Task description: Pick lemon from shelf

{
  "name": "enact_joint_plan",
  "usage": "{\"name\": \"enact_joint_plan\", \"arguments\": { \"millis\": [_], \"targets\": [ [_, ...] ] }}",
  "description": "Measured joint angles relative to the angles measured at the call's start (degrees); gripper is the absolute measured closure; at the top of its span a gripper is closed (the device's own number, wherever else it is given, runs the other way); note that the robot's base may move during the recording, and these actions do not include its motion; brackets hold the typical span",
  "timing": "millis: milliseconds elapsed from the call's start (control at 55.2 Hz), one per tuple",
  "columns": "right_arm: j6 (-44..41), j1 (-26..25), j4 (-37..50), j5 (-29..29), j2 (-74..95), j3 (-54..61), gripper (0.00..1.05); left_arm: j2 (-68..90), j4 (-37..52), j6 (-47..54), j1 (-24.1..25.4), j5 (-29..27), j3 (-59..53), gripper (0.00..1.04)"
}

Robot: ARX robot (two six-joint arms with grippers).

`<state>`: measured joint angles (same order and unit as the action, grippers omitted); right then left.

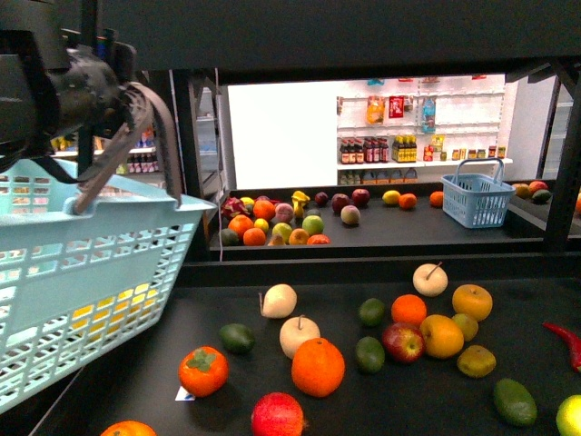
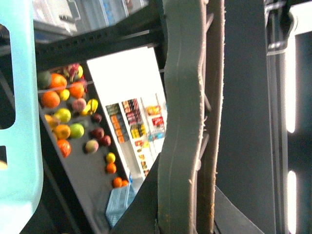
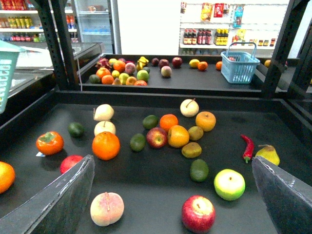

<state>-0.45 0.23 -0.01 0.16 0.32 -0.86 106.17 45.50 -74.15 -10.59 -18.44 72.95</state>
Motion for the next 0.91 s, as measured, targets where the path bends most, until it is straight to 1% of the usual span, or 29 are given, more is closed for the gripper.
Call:
{"name": "enact_joint_plan", "arguments": {
  "millis": [236, 344, 489, 634, 779, 906],
  "targets": [
    [0.0, 0.0, 0.0, 0.0, 0.0, 0.0, 0.07, 0.0, 10.0, -5.7, 8.2, -1.7, -4.3, 0.96],
    [0.0, 0.0, 0.0, 0.0, 0.0, 0.0, 0.07, 0.1, 13.6, -6.7, 11.5, -1.0, -5.4, 0.96],
    [0.0, 0.0, 0.0, 0.0, 0.0, 0.0, 0.07, 1.1, 17.7, -7.2, 14.3, 1.0, -5.8, 0.96],
    [0.0, 0.0, 0.0, 0.0, 0.0, 0.0, 0.07, 3.9, 23.2, -10.2, 16.7, 3.4, -7.2, 0.96],
    [0.0, 0.0, 0.0, 0.0, 0.0, 0.0, 0.07, 6.8, 25.1, -13.3, 18.9, 5.4, -8.6, 0.96],
    [0.0, 0.0, 0.0, 0.0, 0.0, 0.0, 0.07, 8.5, 25.8, -13.7, 20.3, 7.0, -8.7, 0.96]
  ]
}}
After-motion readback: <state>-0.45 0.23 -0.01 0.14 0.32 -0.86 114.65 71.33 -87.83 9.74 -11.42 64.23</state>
